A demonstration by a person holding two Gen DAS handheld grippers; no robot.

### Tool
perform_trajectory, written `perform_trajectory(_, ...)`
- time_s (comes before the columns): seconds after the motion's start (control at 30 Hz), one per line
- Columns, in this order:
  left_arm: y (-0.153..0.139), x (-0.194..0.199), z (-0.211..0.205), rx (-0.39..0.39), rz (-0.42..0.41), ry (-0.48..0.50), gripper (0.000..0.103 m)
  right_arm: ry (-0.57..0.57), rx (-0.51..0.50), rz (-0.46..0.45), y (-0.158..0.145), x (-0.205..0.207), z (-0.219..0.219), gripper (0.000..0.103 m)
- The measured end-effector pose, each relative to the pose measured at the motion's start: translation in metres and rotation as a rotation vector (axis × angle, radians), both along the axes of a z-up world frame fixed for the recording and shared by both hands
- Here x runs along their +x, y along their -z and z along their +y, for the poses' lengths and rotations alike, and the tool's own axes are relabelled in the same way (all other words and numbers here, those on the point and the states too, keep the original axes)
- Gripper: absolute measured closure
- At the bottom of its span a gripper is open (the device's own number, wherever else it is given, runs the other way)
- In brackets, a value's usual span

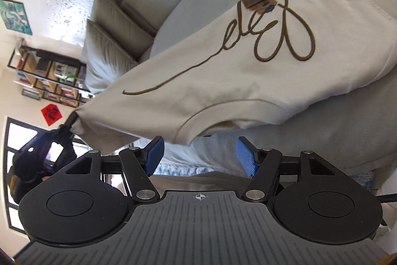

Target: Fold clothes

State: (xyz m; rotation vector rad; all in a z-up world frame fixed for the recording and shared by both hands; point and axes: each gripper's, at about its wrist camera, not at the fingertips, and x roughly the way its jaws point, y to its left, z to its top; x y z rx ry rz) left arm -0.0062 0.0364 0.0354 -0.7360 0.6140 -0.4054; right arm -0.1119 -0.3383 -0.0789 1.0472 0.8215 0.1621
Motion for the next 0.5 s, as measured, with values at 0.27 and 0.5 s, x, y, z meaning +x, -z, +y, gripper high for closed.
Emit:
perform_trajectory(0.27,-0.003,0.009,-0.010,-0.028,0.014,0.022,0.103,0.076,0.246,-0.024,0.037,0.030,-0.001,0.029)
perform_trajectory(0.5,-0.008,-0.002,-0.012,-0.052,0.001,0.057,0.103,0.180,0.305,-0.126,0.056,0.031,0.012,0.013)
